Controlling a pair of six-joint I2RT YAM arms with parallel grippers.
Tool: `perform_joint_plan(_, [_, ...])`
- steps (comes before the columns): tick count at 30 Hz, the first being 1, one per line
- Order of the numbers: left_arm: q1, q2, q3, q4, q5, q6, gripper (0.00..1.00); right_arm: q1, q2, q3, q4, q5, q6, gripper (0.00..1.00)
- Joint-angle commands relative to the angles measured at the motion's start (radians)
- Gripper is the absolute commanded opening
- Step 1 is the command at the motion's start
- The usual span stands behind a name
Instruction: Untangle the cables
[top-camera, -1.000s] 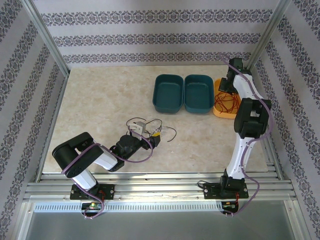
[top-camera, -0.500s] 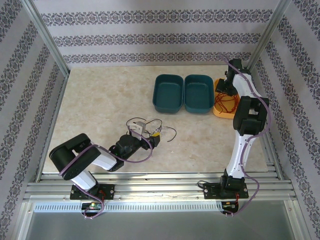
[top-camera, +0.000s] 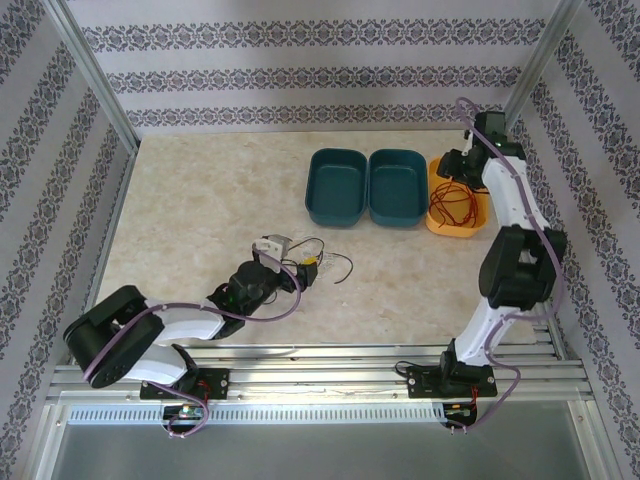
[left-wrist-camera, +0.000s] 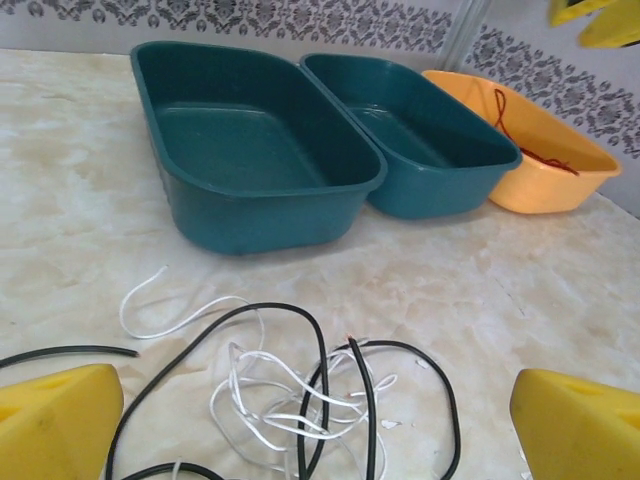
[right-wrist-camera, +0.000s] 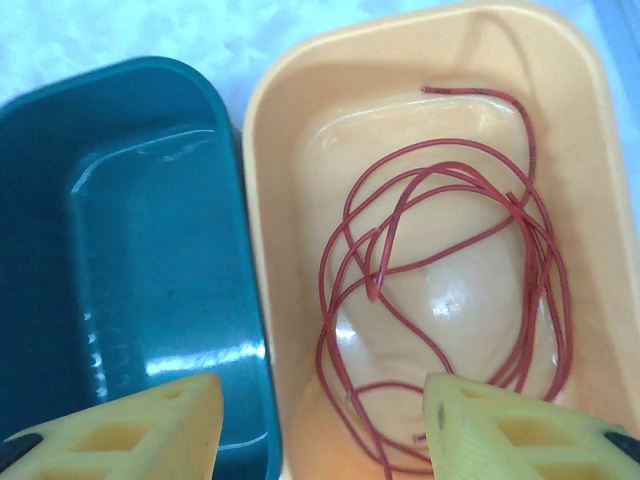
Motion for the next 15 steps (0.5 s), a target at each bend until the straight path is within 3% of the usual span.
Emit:
perform_joint_plan(1, [-0.001, -0.063, 0.057, -0.214, -0.077, -0.006, 0.99, 0.016, -0.101, -0.116, 0.055, -0.041, 0.042, 0.55])
perform_joint_plan(9, [0.019, -0.164, 0.139, -0.5, -0.193, -0.108, 0.99, 0.189, -0.352, -0.397, 0.156, -0.025, 0.07, 0.55])
perform_joint_plan(15, [0.125, -0.162, 0.193, -0.68, -0.067, -0.246, 0.99, 0.432, -0.427, -0.535, 0.223, 0.008, 0.113, 0.53])
